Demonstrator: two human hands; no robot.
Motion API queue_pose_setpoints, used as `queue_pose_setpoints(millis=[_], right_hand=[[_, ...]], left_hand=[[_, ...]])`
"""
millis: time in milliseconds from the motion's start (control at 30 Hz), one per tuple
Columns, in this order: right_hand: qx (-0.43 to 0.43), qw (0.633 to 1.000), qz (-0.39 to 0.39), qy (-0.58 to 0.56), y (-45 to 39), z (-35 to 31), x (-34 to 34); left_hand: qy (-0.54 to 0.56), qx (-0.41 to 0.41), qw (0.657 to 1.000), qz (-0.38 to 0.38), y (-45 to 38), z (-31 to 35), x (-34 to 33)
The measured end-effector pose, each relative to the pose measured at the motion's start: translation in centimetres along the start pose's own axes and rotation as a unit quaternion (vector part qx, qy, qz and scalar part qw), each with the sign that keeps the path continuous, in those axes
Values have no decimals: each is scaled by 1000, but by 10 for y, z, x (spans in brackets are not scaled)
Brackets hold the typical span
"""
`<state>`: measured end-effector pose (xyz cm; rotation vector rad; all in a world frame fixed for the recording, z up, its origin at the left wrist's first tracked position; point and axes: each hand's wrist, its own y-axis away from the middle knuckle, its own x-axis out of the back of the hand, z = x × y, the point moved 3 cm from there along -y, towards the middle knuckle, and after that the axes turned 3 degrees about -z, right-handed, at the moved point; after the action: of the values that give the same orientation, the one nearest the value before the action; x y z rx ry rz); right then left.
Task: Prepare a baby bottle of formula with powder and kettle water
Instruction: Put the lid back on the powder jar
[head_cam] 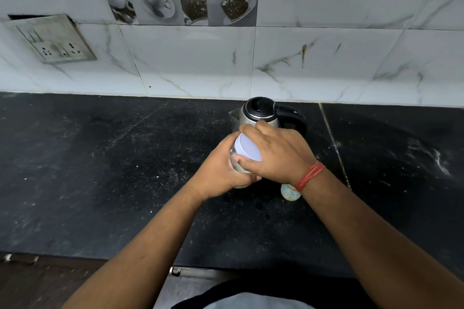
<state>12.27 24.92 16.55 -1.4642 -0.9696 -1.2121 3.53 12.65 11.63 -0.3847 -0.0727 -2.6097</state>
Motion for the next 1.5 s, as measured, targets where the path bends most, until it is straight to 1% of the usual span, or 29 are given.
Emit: queue_pose_setpoints(millis=[167,233,300,400,467,533,600,700,800,900,1200,1367,1500], right_hand=[[-47,999,-3,-5,0,-2,-10],[-65,998,6,-13,-1,-3,-13],[-86,995,-3,-40,-1,-3,-17],[-113,986,-26,-121,0,-3,-22],[-125,972,-26,-196,1,-2,-24],[-124,950,-13,-286,3,-1,-30],[-126,926,1,-356,5,1,-40],[-151,902,-23,-405,10,1,-61],[-175,887,-36,-425,17,-4,-84],[-178,884,-40,-430,19,-7,-103],[-190,888,-92,-409,27,-13,-130],[-191,891,-97,-401,25,-14,-135],[-197,888,-100,-402,23,-15,-136]], left_hand=[[2,-1,999,40,2,-2,-6],[0,4,999,41,1,-5,-6],[-4,5,1000,28,-2,-9,-4],[-15,8,1000,9,-7,-15,2],[0,18,1000,-1,-7,-23,5],[5,25,1000,-5,-5,-34,7],[-12,31,999,5,-3,-47,9],[-37,51,998,26,1,-63,10],[-49,65,996,49,4,-79,7],[-63,73,994,60,6,-93,5],[-65,104,991,46,9,-124,-5],[-63,122,990,35,9,-125,-2],[-66,119,990,27,8,-125,-1]])
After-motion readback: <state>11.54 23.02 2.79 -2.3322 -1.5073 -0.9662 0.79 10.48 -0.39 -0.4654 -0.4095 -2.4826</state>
